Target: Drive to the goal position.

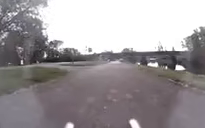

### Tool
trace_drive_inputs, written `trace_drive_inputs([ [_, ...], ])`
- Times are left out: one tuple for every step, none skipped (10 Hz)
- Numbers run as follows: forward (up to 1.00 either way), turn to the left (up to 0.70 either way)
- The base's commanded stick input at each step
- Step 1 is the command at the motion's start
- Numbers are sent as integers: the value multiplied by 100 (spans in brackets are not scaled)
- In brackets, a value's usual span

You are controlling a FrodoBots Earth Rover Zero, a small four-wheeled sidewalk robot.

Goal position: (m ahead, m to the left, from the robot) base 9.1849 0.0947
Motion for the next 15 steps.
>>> trace_drive_inputs([
  [70, 0],
  [70, 0],
  [70, 0],
  [70, 0],
  [70, 0],
  [70, 0],
  [70, 0],
  [70, 0],
  [70, 0],
  [70, 0],
  [70, 0],
  [70, 0],
  [70, 0],
  [70, 0],
  [70, 0],
])
